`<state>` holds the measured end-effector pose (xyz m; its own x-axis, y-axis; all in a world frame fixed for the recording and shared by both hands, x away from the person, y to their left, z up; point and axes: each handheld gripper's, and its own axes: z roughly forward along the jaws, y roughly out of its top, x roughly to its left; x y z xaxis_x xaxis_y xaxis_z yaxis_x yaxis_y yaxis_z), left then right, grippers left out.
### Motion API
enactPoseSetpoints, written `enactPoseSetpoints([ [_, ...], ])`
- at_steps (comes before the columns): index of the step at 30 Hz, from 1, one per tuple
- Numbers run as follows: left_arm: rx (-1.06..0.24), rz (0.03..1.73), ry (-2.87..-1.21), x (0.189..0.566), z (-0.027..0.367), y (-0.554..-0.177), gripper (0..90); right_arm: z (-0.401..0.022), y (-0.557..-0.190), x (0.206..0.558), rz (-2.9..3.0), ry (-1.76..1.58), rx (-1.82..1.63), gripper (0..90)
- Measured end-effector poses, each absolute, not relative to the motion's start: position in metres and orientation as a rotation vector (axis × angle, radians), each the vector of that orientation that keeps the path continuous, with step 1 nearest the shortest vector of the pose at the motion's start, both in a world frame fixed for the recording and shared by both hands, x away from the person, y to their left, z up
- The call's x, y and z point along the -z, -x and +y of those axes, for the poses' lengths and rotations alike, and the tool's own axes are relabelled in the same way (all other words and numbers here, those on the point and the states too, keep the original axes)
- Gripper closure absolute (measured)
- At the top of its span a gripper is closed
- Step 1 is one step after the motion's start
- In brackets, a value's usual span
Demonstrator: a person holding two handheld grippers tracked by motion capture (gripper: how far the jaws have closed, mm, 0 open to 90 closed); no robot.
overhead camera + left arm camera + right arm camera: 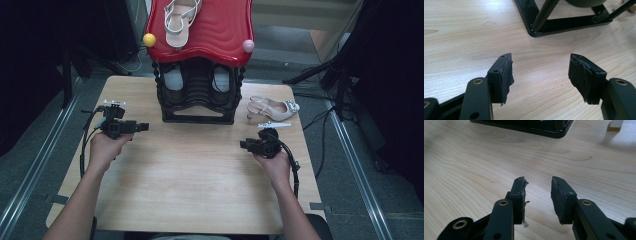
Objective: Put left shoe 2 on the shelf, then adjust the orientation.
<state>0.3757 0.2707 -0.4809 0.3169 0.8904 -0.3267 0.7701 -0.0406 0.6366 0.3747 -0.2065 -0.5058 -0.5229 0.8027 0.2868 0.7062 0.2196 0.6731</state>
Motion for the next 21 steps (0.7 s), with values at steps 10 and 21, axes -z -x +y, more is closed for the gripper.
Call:
enactPoseSetpoints([
  [10, -0.172, 1.475, -1.846, 0.491, 0.266, -0.376, 36.7, -0.211, -0.378, 0.504, 2.326, -1.502, -1.187, 69.6],
  [21, -0.160, 1.473, -1.882, 0.497, 0.262, -0.375, 36.7, -0.221, -0.391, 0.492, 2.256, -1.556, -1.209, 77.8],
])
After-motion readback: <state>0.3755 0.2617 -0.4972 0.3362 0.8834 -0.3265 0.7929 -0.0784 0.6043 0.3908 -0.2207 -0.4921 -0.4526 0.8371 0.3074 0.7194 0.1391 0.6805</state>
